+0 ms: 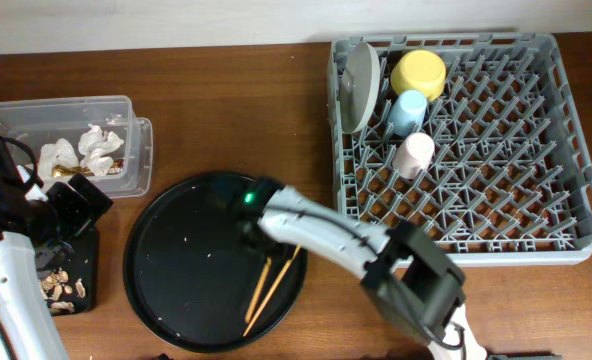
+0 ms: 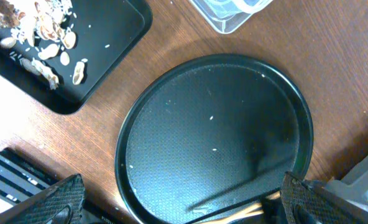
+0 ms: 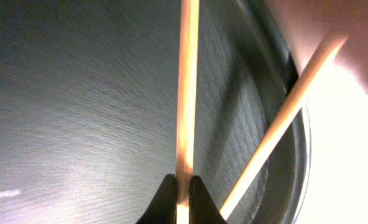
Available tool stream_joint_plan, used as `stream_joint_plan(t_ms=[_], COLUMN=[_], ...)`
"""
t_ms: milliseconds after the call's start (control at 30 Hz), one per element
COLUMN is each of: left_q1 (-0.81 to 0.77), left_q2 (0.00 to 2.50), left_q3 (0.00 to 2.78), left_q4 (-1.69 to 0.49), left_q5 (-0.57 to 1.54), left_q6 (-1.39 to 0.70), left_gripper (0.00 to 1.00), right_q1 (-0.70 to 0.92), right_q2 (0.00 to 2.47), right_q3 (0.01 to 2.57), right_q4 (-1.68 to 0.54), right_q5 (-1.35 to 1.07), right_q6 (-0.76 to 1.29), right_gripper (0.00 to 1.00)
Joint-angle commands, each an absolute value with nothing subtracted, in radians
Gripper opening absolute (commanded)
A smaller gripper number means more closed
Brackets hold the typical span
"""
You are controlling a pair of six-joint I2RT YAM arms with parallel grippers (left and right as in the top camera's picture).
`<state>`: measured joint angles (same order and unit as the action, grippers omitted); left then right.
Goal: Sort waste into correct bins and load items into the dishwasher rack
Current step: 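Insert the chopstick upright into the rack beside the plate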
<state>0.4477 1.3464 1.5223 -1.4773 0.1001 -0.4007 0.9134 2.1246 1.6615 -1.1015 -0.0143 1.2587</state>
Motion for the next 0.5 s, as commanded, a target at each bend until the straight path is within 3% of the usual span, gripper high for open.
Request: stream_joint_plan(t_ms=[0, 100, 200, 367, 467], left_q1=[0.453, 0.453, 0.453, 0.453, 0.453], left_q2=[1.343, 1.343, 1.343, 1.343, 1.343], left_q3=[1.531, 1.531, 1.531, 1.531, 1.531], left_q4=[-1.478, -1.478, -1.479, -1.479, -1.478], left_q5=[0.100, 0.100, 0.100, 0.100, 0.100], left_q6=[-0.388, -0.388, -0.388, -0.388, -0.388], left_gripper=[1.00, 1.00, 1.00, 1.00, 1.00], right_q1=[0.770, 0.572, 0.373, 0.181, 0.161], right_q2=[2.030, 1.993, 1.995, 2.004, 2.032], right_q3=[1.884, 2.087, 2.125, 2.109, 2.096], right_q4=[-1.270, -1.456, -1.537, -1.574, -1.522], right_q5=[0.002, 0.013, 0.013, -0.050, -0.080], right_q6=[0.910, 0.557, 0.254, 0.032, 0.042], right_gripper=[0.04, 0.04, 0.04, 0.04, 0.04])
